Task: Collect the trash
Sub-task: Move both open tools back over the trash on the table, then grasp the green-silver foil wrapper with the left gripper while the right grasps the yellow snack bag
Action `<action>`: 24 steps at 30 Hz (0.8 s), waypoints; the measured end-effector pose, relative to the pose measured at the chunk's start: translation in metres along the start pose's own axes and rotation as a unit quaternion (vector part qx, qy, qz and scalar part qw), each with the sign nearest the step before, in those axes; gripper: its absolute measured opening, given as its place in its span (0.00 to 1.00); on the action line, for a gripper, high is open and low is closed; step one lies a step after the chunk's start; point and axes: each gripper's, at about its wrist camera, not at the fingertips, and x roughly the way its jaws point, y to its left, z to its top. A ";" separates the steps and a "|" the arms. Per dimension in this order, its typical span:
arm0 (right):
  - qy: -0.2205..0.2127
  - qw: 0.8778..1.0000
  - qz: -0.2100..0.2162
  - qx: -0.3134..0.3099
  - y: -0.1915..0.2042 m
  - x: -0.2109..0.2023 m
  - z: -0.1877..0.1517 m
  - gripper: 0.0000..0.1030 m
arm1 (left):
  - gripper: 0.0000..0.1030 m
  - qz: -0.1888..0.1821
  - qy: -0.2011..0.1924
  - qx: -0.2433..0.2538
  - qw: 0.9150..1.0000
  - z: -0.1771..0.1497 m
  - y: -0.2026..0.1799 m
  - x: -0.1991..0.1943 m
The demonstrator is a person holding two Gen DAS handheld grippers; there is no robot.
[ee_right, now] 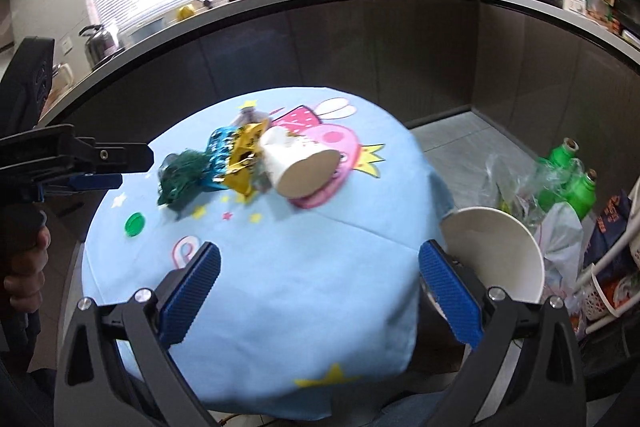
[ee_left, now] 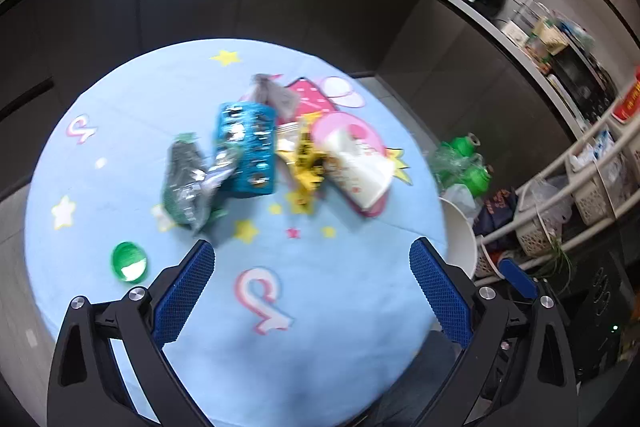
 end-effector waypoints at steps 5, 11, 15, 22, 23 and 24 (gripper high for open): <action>0.014 1.000 0.016 -0.023 0.024 0.015 0.007 0.97 | 0.92 0.020 -0.005 -0.018 1.000 -0.005 0.037 -0.008; 0.019 0.999 0.028 -0.031 0.039 0.032 0.020 0.97 | 0.91 0.027 -0.003 -0.036 0.999 -0.011 0.064 -0.012; 0.024 0.998 0.044 -0.026 0.047 0.045 0.030 0.96 | 0.91 0.030 -0.005 -0.052 0.998 -0.011 0.080 -0.013; 0.043 0.995 0.073 -0.044 0.077 0.074 0.041 0.90 | 0.81 0.017 -0.005 -0.062 0.998 -0.007 0.097 -0.012; 0.048 0.995 0.077 -0.043 0.079 0.081 0.043 0.85 | 0.76 0.013 -0.001 -0.059 0.998 -0.006 0.097 -0.009; 0.052 0.995 0.080 -0.041 0.081 0.086 0.044 0.80 | 0.73 0.010 0.002 -0.055 0.998 -0.004 0.097 -0.007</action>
